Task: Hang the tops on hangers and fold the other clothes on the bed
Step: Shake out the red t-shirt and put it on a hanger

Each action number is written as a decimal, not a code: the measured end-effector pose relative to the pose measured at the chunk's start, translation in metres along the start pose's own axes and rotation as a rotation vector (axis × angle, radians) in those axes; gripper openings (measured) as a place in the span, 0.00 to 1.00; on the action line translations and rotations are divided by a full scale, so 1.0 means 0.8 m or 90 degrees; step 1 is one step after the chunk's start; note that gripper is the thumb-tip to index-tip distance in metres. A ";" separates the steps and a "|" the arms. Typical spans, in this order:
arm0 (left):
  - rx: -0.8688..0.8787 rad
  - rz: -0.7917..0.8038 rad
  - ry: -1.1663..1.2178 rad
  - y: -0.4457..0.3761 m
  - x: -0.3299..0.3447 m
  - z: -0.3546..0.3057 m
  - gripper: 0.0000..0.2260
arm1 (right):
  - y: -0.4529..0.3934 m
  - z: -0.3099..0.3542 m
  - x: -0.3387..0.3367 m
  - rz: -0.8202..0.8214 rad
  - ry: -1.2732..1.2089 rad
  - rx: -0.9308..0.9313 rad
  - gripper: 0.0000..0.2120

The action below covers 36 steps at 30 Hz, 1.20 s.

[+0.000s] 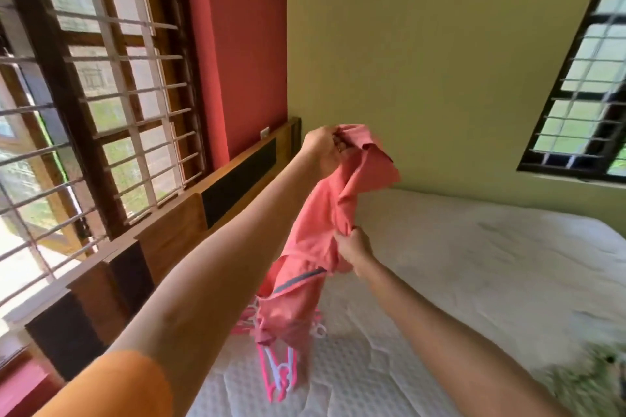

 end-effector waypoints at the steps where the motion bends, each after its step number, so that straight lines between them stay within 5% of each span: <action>1: 0.023 -0.017 -0.038 -0.006 -0.007 -0.003 0.15 | -0.008 0.005 -0.008 -0.049 -0.120 0.016 0.15; 3: 0.053 -0.074 -0.227 -0.024 -0.035 0.001 0.12 | -0.030 0.026 -0.035 -0.125 -0.273 -0.001 0.06; 5: 0.005 -0.121 -0.467 -0.033 -0.066 0.024 0.07 | -0.055 0.052 -0.066 -0.114 -0.277 -0.056 0.10; 7: -0.026 -0.122 -0.677 -0.033 -0.080 0.053 0.15 | -0.070 0.078 -0.079 -0.020 -0.268 -0.112 0.10; 9: 0.093 -0.115 -0.882 -0.034 -0.069 0.066 0.37 | -0.073 0.098 -0.074 0.081 -0.207 -0.166 0.06; 11: 0.187 -0.070 -0.933 -0.027 -0.044 0.063 0.35 | -0.070 0.114 -0.065 0.123 -0.187 -0.206 0.06; 13: 0.167 -0.085 -0.892 -0.025 -0.036 0.051 0.19 | -0.062 0.121 -0.067 0.079 -0.250 -0.230 0.07; 15: 0.144 -0.099 -0.794 -0.023 -0.045 0.039 0.14 | -0.051 0.112 -0.077 0.062 -0.267 -0.255 0.04; 17: 0.144 -0.045 -0.634 -0.015 -0.050 0.030 0.05 | -0.033 0.080 -0.070 0.177 -0.175 -0.229 0.10; 20: 0.144 0.003 -0.447 -0.004 -0.057 0.011 0.09 | -0.015 0.027 -0.053 0.268 -0.039 -0.156 0.17; 24: 0.171 -0.172 -0.363 0.002 -0.103 -0.003 0.12 | -0.034 0.029 -0.080 0.177 0.112 -0.262 0.07; 29: 0.081 -0.313 -0.221 0.015 -0.166 0.029 0.14 | -0.063 0.050 -0.108 0.276 0.454 -0.367 0.09; 31: 0.070 -0.385 -0.204 0.027 -0.178 0.031 0.13 | -0.071 0.060 -0.113 0.258 0.428 -0.416 0.05; 34: 0.089 -0.484 -0.167 0.041 -0.192 0.028 0.11 | -0.066 0.073 -0.114 0.245 0.199 -0.397 0.12; 36: 0.076 -0.425 -0.081 0.042 -0.190 0.041 0.09 | -0.060 0.081 -0.110 0.241 0.058 -0.359 0.13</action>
Point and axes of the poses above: each hand's wrist, its own y-axis away from the middle knuckle, its own x-axis out of the palm, z = x × y, the point moved 4 cm from there along -y, towards the middle knuckle, and after that the axes turned 14 degrees about -x, right-handed, at the moved point
